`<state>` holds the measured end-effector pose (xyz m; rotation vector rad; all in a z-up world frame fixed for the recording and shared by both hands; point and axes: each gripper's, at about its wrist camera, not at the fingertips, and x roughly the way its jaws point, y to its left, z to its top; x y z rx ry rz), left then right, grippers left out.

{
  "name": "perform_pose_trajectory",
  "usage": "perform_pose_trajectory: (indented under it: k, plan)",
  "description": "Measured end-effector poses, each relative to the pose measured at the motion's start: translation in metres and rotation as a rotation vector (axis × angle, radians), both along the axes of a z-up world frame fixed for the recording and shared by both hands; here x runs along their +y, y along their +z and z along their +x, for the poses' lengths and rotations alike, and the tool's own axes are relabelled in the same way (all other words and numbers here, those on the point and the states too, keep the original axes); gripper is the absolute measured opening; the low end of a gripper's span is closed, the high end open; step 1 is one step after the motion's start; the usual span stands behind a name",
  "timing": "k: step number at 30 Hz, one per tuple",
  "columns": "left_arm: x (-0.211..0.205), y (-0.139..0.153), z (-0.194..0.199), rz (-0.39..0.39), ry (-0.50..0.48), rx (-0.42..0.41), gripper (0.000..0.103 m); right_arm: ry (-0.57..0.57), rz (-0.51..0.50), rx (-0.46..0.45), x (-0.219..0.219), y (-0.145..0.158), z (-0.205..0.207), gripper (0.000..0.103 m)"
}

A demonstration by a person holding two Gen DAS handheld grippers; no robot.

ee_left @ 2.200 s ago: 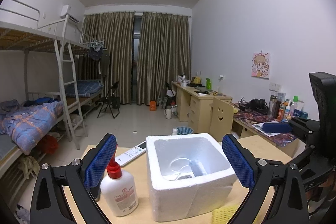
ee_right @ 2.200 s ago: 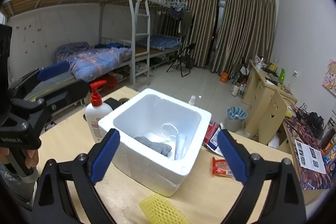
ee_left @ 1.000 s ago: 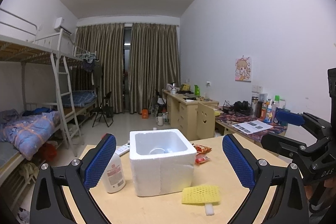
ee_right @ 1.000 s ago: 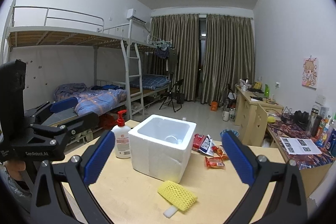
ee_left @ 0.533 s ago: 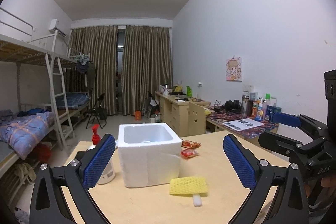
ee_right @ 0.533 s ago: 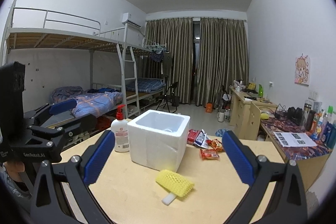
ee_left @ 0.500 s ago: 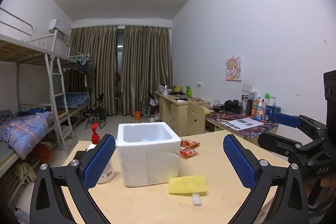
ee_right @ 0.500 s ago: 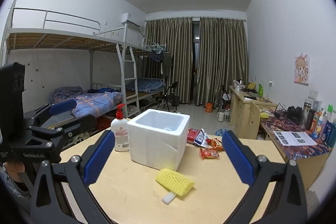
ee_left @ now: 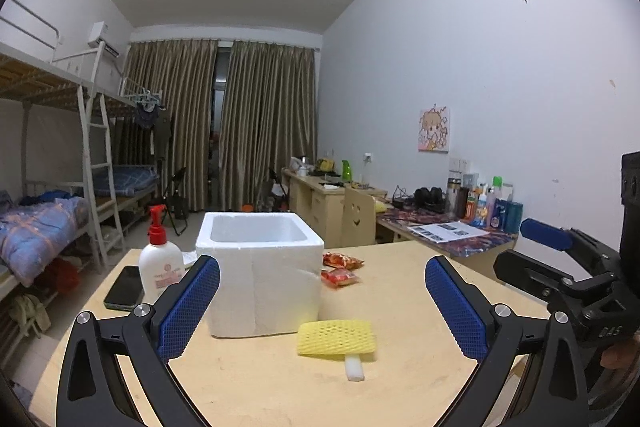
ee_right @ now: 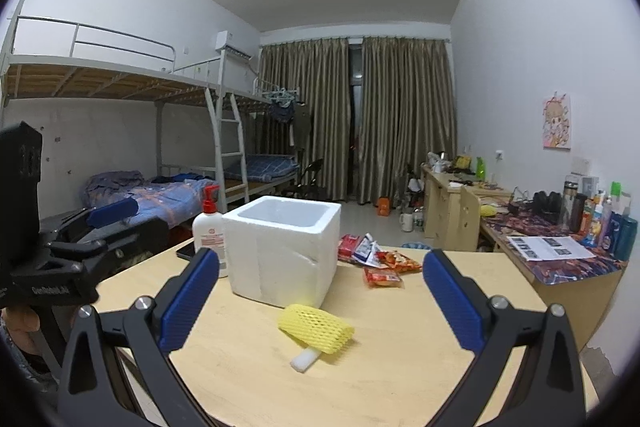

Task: Organize soft objects
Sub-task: 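Withdraw both tools from the box back over the table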

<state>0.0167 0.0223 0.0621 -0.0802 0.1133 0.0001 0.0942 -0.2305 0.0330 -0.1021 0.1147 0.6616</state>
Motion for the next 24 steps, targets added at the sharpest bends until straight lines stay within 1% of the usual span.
perform_pose_trajectory:
  k: [6,8,11,16,22,24]
  plan:
    - [0.001,-0.012,0.007,-0.005,-0.009,0.021,0.103,-0.015,-0.024,-0.016,0.003,-0.007,-0.005,0.103]
    - [0.004,-0.019,0.013,-0.022,-0.009,0.036,0.103,-0.027,-0.034,-0.012,0.006,-0.011,-0.004,0.103]
    - [0.006,-0.028,0.02,-0.042,-0.023,0.05,0.103,-0.034,-0.045,0.011,0.007,-0.022,0.004,0.103]
    - [0.003,-0.044,0.03,-0.018,-0.013,0.08,0.103,-0.055,-0.067,0.056,0.008,-0.038,0.017,0.103]
    - [0.007,-0.059,0.043,-0.027,-0.025,0.107,0.103,-0.07,-0.074,0.103,0.006,-0.051,0.034,0.103]
    - [0.008,-0.064,0.049,-0.035,-0.029,0.117,0.103,-0.074,-0.076,0.106,0.007,-0.054,0.038,0.103]
